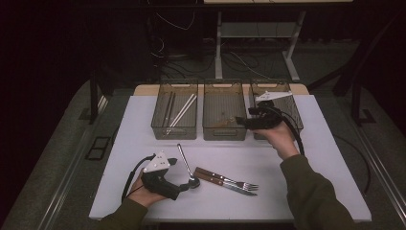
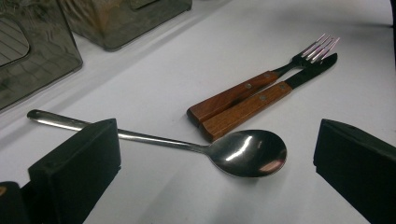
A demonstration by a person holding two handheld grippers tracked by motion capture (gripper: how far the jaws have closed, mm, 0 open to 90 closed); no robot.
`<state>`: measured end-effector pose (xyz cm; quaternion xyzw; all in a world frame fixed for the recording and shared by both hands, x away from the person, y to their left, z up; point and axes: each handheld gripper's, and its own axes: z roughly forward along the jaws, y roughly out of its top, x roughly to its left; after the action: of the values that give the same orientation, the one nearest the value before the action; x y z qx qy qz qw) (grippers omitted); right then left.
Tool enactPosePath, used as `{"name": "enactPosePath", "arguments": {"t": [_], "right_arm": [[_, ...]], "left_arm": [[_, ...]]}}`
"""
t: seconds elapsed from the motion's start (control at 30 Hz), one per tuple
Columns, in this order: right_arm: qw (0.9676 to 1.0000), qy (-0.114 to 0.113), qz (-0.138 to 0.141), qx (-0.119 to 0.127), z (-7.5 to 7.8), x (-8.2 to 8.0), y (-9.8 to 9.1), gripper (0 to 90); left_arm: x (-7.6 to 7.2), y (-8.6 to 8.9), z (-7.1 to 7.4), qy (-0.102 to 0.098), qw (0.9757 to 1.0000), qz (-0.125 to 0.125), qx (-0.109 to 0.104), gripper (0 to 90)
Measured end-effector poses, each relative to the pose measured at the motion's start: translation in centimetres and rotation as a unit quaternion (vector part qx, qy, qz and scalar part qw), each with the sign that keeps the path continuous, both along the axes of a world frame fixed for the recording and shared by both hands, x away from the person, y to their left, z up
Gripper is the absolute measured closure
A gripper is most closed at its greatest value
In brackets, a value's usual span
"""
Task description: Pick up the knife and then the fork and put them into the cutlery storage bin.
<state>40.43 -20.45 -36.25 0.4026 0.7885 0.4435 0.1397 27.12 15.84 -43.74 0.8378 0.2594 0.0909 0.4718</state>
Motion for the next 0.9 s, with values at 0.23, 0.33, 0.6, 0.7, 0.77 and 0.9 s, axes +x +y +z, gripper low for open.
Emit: {"name": "enactPosePath", "arguments": {"t": [0.23,0.33,0.6,0.7,0.77,0.9], "right_arm": [[0.9996,-0.018,-0.006,-0.02,-1.1,-3.3,-1.5,22.1],[0.9996,-0.018,-0.003,-0.022,-2.1,-4.7,-2.2,19.9],[0.9999,-0.013,-0.007,-0.006,-4.5,-7.9,-4.8,18.5],[0.9998,-0.015,-0.001,-0.009,-5.4,-9.2,-5.8,18.5],[0.9998,-0.016,0.001,-0.01,-6.0,-10.1,-6.5,18.4],[0.9998,-0.006,-0.003,-0.017,-7.0,-11.8,-7.4,18.4]], "left_arm": [[-0.1,0.0,0.1,0.002,1.0,0.003,-0.001,3.5],[0.1,0.1,0.3,0.001,1.0,0.008,-0.002,12.2],[1.7,0.1,0.5,0.005,0.9997,0.011,0.019,50.3],[2.7,-0.4,0.4,0.011,0.9992,0.016,0.036,66.9],[3.4,-0.7,0.2,0.018,0.9988,0.016,0.044,76.1],[5.0,-1.2,-0.1,0.021,0.9972,0.022,0.068,88.2]]}}
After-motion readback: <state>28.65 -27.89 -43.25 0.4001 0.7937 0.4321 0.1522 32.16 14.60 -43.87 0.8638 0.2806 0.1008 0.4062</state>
